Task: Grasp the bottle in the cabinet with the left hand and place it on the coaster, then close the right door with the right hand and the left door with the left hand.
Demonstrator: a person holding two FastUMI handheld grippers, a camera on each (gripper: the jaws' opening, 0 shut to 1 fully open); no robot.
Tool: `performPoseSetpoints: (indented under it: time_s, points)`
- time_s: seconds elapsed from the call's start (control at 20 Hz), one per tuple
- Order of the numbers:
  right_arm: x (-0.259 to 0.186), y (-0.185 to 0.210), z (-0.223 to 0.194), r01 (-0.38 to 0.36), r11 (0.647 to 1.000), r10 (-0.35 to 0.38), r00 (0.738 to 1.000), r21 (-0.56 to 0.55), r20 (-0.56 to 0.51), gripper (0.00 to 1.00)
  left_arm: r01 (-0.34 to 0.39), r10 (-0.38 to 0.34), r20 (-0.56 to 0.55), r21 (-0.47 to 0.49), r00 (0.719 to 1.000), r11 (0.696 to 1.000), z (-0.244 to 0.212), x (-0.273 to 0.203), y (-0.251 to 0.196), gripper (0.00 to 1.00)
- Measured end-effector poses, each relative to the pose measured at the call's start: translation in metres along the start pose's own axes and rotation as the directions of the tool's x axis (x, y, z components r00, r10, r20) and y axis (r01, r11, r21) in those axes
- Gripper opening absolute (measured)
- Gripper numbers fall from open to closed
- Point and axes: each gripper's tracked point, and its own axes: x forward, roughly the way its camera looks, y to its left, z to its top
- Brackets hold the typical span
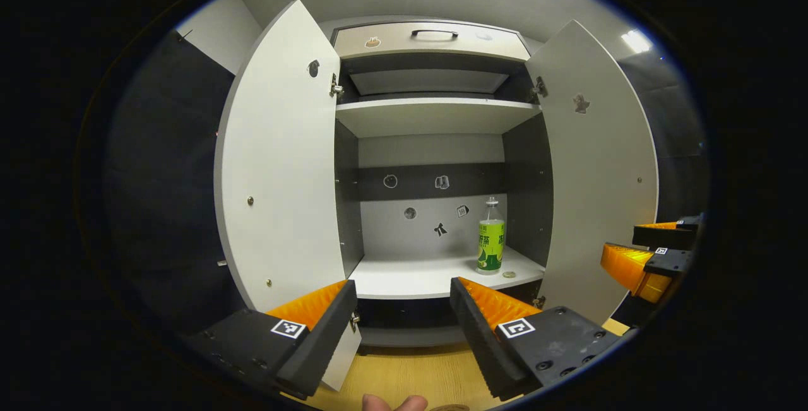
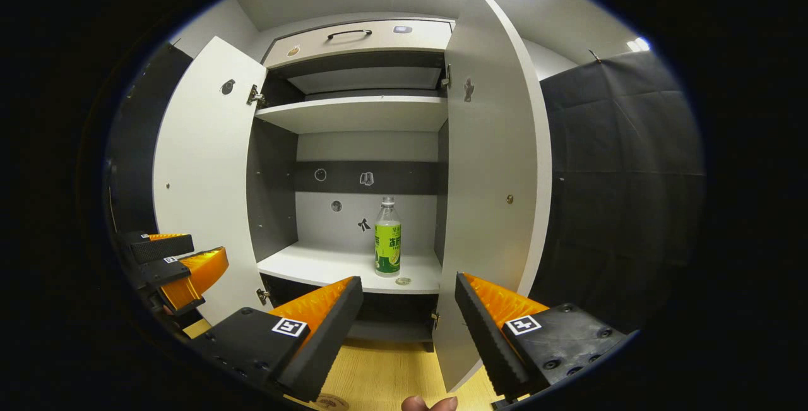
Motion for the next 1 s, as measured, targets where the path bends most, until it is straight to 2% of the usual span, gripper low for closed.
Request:
performPoseSetpoints:
  time_s: [0.4,0.7,1.0]
  points:
    - [-0.008,-0.004,0.006,-0.003,1.000,0.003,1.000,-0.003,0.012,0.98,0.023,-0.023,0.000,-0.001,1.000,1.000,-0.001,0.020,-0.015,0.95]
    - [-0.027,-0.040,0.005,0.034,0.999,-0.034,0.999,0.004,0.019,0.98,0.115,-0.115,0.021,-0.017,0.993,0.993,0.007,0.074,-0.077,0.95]
    - [-0.044,-0.096,0.003,0.120,0.993,-0.120,0.993,0.005,0.024,0.98,0.189,-0.188,0.035,-0.012,0.981,0.982,0.015,0.150,-0.148,0.95]
